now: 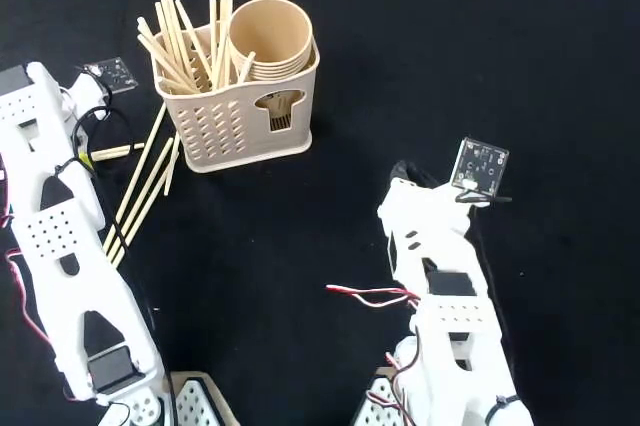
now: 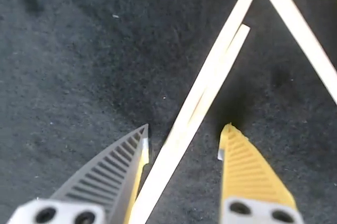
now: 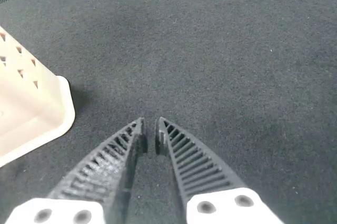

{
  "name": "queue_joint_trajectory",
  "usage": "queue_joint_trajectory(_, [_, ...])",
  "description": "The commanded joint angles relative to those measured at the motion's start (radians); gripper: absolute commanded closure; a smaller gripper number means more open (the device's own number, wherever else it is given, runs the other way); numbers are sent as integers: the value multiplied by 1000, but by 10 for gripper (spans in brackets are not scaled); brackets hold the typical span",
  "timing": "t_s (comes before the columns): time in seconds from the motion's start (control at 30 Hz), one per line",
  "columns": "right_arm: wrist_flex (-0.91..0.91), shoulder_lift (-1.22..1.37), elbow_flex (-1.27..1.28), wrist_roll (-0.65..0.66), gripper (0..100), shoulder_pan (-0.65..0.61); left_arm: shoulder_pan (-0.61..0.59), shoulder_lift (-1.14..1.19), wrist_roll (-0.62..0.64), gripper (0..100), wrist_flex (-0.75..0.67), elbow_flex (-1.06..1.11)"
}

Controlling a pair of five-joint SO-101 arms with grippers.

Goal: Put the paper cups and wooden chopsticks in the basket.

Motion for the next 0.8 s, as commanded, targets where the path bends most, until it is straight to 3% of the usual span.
queue_joint_trajectory(0.0, [-23,-2,-4,9,946,-8,7,61,-170,795,-11,-2])
queue_joint_trajectory(0.17, [-23,-2,-4,9,946,-8,5,61,-163,970,60,-15])
queue_joint_trajectory(0.37, [-23,-2,-4,9,946,-8,-4,72,-140,970,164,-174])
queue_joint_trajectory(0.63, [-23,-2,-4,9,946,-8,-1,63,52,970,163,-306])
queue_joint_trajectory(0.77, [-23,-2,-4,9,946,-8,1,63,206,970,163,-433])
